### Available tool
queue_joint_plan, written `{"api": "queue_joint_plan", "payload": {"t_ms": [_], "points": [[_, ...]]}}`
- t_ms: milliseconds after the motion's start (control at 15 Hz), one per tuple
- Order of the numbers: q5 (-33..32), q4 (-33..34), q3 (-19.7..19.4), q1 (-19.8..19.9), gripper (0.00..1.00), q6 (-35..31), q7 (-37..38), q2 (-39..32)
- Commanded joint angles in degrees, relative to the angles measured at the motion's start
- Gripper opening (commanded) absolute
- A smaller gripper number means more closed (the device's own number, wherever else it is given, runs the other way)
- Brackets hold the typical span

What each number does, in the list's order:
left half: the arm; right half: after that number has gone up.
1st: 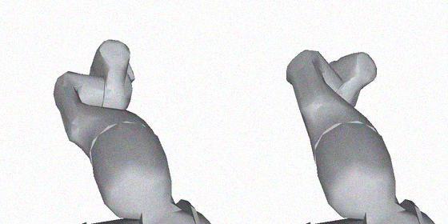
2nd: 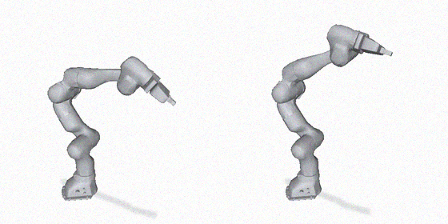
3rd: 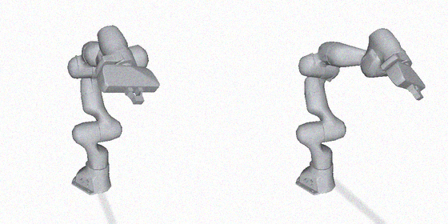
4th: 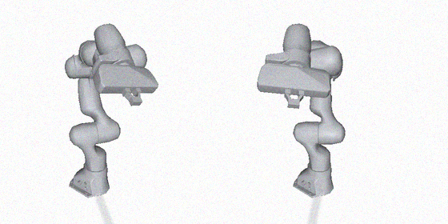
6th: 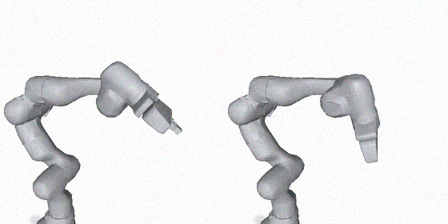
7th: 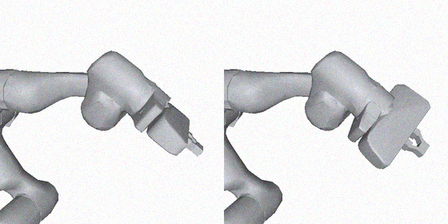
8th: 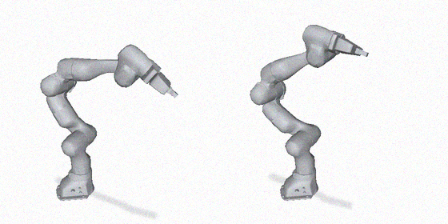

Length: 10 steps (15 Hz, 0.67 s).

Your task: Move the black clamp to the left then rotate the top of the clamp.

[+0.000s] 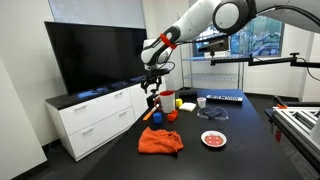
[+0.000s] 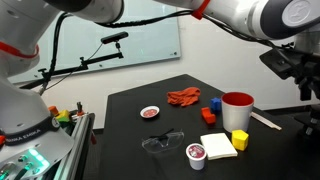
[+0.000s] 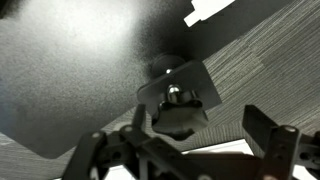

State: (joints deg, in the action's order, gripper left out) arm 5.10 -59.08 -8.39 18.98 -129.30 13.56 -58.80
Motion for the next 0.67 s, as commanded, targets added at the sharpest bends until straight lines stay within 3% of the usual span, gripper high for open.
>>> {"api": "queue_joint_plan", "payload": {"t_ms": [0, 133, 200, 333, 600], "points": [[0.4, 6.6, 0.6, 0.9, 1.0, 2.6, -2.7, -3.0], [0.4, 7.5, 0.6, 0.9, 0.99, 3.1, -2.6, -3.5], [0.4, 8.0, 0.6, 0.9, 0.75, 3.3, -2.6, -3.8], [0.3, 8.8, 0.5, 0.9, 0.69, 3.7, -2.5, -4.2], [-0.4, 9.1, 0.4, 1.2, 0.37, 4.0, -2.3, -4.1]]}}
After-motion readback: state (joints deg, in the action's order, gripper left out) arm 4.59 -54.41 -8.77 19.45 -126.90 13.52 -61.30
